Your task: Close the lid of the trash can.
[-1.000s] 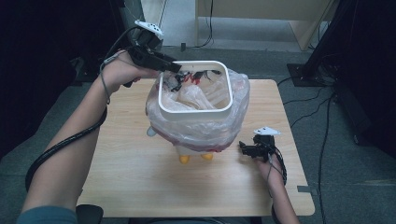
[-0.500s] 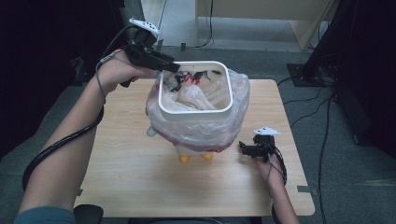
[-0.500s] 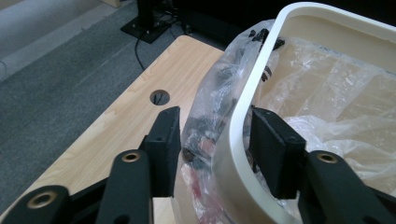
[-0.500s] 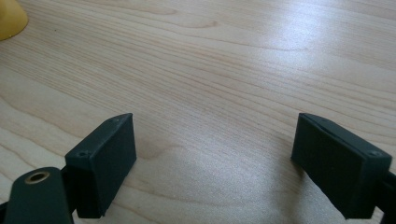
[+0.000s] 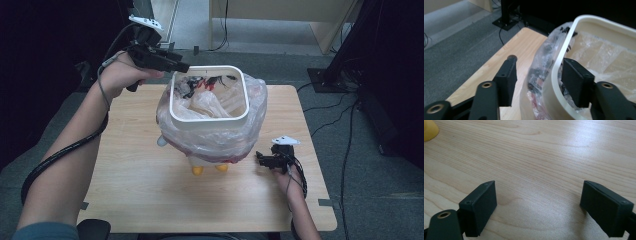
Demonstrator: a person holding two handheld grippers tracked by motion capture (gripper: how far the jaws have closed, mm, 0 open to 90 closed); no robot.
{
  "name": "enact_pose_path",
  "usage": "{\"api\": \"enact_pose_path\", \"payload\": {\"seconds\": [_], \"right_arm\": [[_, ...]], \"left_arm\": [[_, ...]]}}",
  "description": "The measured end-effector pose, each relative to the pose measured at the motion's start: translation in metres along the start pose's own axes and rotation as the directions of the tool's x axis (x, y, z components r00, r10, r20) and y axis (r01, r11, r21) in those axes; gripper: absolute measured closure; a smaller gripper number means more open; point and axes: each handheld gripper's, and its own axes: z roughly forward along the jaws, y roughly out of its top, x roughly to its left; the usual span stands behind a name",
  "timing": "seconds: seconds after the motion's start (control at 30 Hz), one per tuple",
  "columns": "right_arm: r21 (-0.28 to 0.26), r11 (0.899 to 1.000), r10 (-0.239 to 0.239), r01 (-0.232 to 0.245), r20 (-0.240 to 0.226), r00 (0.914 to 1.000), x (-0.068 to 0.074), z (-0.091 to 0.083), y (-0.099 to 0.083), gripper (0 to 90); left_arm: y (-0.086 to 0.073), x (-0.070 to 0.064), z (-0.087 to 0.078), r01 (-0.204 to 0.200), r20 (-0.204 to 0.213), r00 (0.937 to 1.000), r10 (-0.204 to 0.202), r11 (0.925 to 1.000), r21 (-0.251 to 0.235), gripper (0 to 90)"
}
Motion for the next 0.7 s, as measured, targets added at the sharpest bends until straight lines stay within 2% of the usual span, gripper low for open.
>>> {"api": "enact_pose_path", "payload": {"seconds": [0.07,0.23,0.47,0.7], "right_arm": [[0.0,1.0,0.0,0.0,0.0,1.0,0.0,0.0,0.0,13.2],[0.0,1.0,0.0,0.0,0.0,1.0,0.0,0.0,0.0,13.2],[0.0,1.0,0.0,0.0,0.0,1.0,0.0,0.0,0.0,13.2],[0.0,1.0,0.0,0.0,0.0,1.0,0.0,0.0,0.0,13.2]], "left_arm": [[0.0,0.001,-0.004,0.002,0.004,1.0,-0.002,1.0,-0.009,45.0],[-0.004,0.003,-0.013,-0.029,-0.01,0.9995,0.029,0.9995,-0.012,41.8],[-0.009,0.005,-0.023,-0.046,-0.022,0.9987,0.046,0.9987,-0.02,38.4],[-0.013,0.011,-0.037,-0.04,-0.053,0.9978,0.039,0.9987,-0.032,38.4]]}}
